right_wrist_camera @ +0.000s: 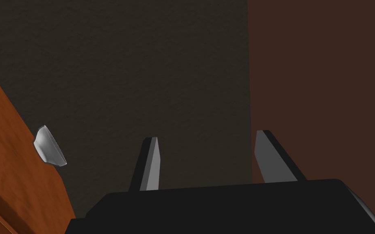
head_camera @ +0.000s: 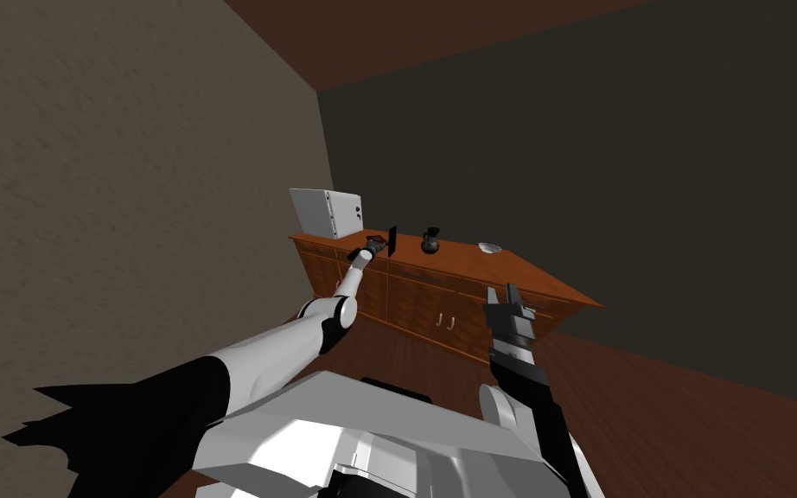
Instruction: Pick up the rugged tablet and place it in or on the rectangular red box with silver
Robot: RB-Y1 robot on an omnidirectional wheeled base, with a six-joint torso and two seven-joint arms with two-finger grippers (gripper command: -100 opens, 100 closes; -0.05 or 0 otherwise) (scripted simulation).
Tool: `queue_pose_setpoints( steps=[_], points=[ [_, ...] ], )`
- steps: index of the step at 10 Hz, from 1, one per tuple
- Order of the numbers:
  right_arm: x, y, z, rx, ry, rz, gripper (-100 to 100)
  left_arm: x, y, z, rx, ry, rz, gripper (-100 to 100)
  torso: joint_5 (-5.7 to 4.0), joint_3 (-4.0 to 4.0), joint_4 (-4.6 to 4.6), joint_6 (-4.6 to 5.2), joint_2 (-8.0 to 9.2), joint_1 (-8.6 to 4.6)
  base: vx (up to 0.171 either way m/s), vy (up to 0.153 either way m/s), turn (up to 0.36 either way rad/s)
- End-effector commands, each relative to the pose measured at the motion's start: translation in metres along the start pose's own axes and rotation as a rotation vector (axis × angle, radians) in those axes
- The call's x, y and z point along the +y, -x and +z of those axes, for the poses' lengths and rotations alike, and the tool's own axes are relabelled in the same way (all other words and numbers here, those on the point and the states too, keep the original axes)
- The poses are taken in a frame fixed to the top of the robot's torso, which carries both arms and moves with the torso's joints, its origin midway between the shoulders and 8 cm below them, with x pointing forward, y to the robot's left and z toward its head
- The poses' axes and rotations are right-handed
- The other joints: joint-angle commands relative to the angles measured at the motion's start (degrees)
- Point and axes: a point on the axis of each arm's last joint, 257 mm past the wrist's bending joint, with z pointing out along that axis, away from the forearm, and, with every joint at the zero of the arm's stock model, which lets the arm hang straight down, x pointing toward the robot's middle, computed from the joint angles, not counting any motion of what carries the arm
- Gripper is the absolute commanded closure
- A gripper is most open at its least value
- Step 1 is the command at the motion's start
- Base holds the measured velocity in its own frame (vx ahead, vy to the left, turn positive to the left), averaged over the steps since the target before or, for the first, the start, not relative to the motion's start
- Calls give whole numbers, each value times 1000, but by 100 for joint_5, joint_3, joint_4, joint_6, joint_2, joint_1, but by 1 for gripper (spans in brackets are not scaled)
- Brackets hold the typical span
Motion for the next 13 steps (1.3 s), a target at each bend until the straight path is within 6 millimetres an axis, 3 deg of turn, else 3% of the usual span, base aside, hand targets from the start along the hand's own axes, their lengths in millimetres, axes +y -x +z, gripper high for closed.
queue_pose_setpoints(
  steps=[1, 4, 6, 7, 8, 9, 10, 13],
  points=[
    [0, 0, 0, 0, 0, 0, 0, 12, -1, 4, -9, 21, -37, -100, 0, 0, 0, 0, 0, 0, 20, -53, 10],
    [0, 0, 0, 0, 0, 0, 0, 31, -9, 12, -19, 61, -105, -100, 0, -3, -1, 0, -5, 0, 38, -60, 13],
    [0, 0, 0, 0, 0, 0, 0, 32, -10, 13, -20, 63, -109, -100, 1, 0, 0, -1, 1, 4, 13, -37, 4],
    [0, 0, 0, 0, 0, 0, 0, 32, -10, 14, -20, 64, -110, 0, 4, 3, 1, -2, 6, 15, 0, 0, 0],
    [0, 0, 0, 0, 0, 0, 0, 29, -16, 16, -18, 67, -112, -100, 6, 5, 2, -2, 9, 23, 102, -23, 12],
    [0, 0, 0, 0, 0, 0, 0, 30, -13, 15, -19, 65, -111, -100, 5, -8, -2, -3, -18, 19, 66, -14, 8],
    [0, 0, 0, 0, 0, 0, 0, 30, -13, 15, -19, 65, -111, 100, 6, -9, -5, -2, -13, 22, 8, -2, -1],
    [0, 0, 0, 0, 0, 0, 0, 31, -13, 15, -19, 67, -113, 100, 6, 2, 0, -5, 6, 30, 1, -1, -4]
  ],
)
